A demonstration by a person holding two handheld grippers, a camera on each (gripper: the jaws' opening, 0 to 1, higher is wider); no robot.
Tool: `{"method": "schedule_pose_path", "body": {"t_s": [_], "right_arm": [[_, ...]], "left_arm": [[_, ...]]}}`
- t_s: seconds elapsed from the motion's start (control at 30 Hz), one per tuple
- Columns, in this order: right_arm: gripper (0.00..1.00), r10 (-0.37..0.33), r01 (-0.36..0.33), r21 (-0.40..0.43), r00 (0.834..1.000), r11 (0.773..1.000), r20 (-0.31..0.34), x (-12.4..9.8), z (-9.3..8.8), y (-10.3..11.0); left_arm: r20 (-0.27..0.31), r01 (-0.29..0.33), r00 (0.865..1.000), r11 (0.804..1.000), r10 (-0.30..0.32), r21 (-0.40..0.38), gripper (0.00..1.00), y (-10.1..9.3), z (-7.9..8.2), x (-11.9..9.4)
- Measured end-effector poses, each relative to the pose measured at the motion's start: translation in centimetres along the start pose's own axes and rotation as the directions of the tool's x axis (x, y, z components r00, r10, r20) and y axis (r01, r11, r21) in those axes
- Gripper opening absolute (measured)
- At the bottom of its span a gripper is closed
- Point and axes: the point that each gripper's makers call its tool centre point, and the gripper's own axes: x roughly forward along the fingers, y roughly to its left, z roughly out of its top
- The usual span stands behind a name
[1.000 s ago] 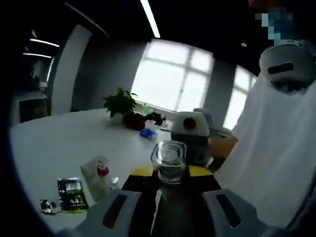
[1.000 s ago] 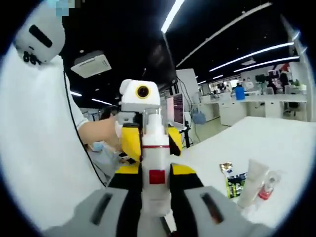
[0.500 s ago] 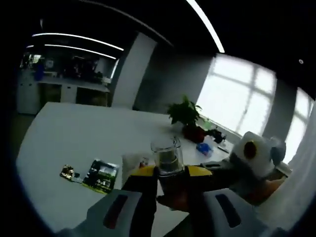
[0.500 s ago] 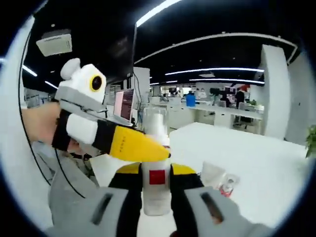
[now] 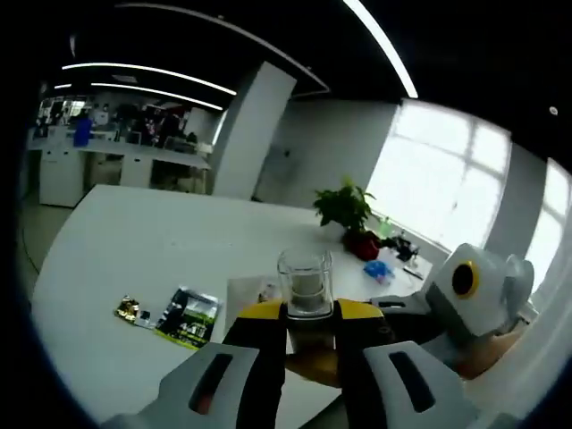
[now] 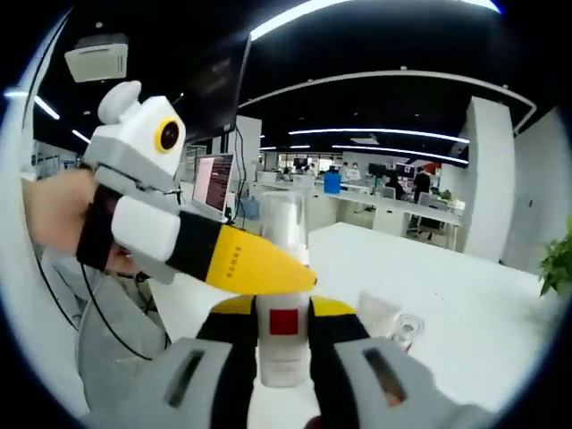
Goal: Arrange the skincare products in the storage area until every visible bottle or jar stands upright without overlapping.
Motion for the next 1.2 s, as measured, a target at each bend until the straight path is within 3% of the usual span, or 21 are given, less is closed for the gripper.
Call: {"method": "schedule_pose_path", "body": {"t_s": [0.07,0.23,0.33,0.5,0.63,0.73,0.77,0.83,0.97,1.0,1.13,1.2], "right_arm": [[0.21,0.037,-0.037,0.005,0.999,0.999,-0.006,-0.1,-0.2,0.4],[0.23,0.152,-0.152,0.026,0.988,0.988,-0.006,-0.5,-0.5,1.6],[0.23,0.212,-0.212,0.036,0.977,0.977,-0.001,-0.7,-0.6,2.3],[0.24,0.283,-0.284,0.069,0.959,0.956,0.021,-0.9,-0.4,2.8],[0.24,0.306,-0.306,0.043,0.952,0.951,0.007,-0.9,-0.6,3.2],[0.24,0.299,-0.299,-0.004,0.954,0.954,-0.026,-0.6,-1.2,3.3],[0.24,0.291,-0.292,-0.024,0.956,0.956,-0.041,-0.6,-1.4,3.2],[0.24,0.252,-0.255,-0.063,0.967,0.965,-0.05,-0.2,-1.7,2.9],[0.24,0.196,-0.199,-0.064,0.979,0.978,-0.05,0.4,-2.2,2.4],[0.24,0.17,-0.173,-0.063,0.984,0.983,-0.054,0.6,-2.5,2.0],[0.24,0.112,-0.116,-0.05,0.991,0.992,-0.074,1.3,-3.7,1.2],[0.24,0.089,-0.093,-0.034,0.992,0.995,-0.092,1.6,-4.6,0.8]], "left_arm": [[-0.023,0.047,0.999,0.997,-0.046,0.053,0.17,-0.3,-0.3,-0.1],[-0.085,0.141,0.988,0.985,-0.133,0.096,0.17,-0.7,-1.0,-0.8],[-0.135,0.227,0.969,0.965,-0.209,0.134,0.17,-1.3,-1.3,-1.2],[-0.159,0.3,0.949,0.939,-0.274,0.169,0.17,-1.8,-1.2,-1.5],[-0.218,0.376,0.919,0.895,-0.328,0.24,0.16,-2.6,-1.6,-1.7],[-0.273,0.406,0.904,0.864,-0.33,0.299,0.16,-2.7,-2.1,-1.6],[-0.304,0.422,0.893,0.853,-0.332,0.308,0.16,-2.6,-2.5,-1.6],[-0.326,0.424,0.89,0.842,-0.319,0.333,0.17,-2.3,-2.6,-1.3],[-0.369,0.435,0.881,0.812,-0.295,0.389,0.17,-1.9,-2.9,-0.6],[-0.38,0.44,0.879,0.795,-0.286,0.419,0.17,-1.6,-3.1,-0.3],[-0.405,0.437,0.876,0.789,-0.263,0.432,0.17,-0.9,-3.9,0.7],[-0.431,0.431,0.869,0.797,-0.241,0.424,0.17,-0.2,-4.7,1.4]]}}
